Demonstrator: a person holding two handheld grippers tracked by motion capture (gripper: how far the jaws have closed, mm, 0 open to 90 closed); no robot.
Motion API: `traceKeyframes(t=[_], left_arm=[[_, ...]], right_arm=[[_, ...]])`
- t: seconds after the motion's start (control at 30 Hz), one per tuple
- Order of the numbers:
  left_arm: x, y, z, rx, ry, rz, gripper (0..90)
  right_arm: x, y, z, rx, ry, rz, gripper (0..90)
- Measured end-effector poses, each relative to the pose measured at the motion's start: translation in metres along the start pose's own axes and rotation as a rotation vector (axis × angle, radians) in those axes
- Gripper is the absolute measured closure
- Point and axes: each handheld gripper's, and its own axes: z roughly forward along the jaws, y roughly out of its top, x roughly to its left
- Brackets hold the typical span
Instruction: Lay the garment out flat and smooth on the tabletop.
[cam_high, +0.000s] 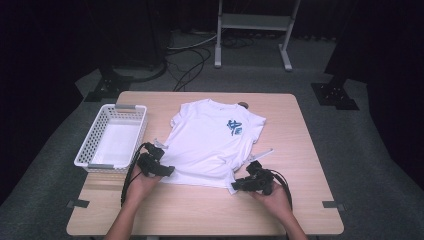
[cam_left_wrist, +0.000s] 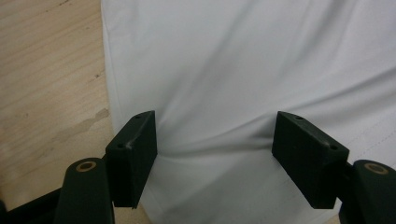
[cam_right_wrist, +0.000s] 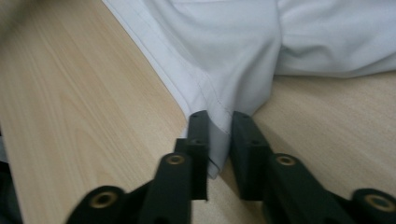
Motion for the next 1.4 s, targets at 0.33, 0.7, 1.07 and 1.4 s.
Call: traceKeyframes(t=[0.33, 0.7, 1.07, 1.4], left_arm=[[-0.007, -0.004, -0.003, -0.003, -0.055, 0.017, 31.1], [-0.006, -0.004, -0.004, 0.003, -0.064, 0.01, 31.0], [-0.008, -0.011, -0.017, -0.032, -0.121, 0.0, 30.5], [-0.018, -0.019, -0.028, -0.033, -0.236, 0.013, 30.2]], right_arm=[[0.013, 0.013, -0.05, 0.008, -0.186, -0.152, 86.5], [0.027, 0.019, -0.051, 0.152, 0.061, -0.167, 67.6], [-0.003, 0.0, -0.023, 0.083, 0.011, -0.019, 61.9], [-0.013, -0.01, -0.024, 0.088, -0.002, -0.017, 62.1]])
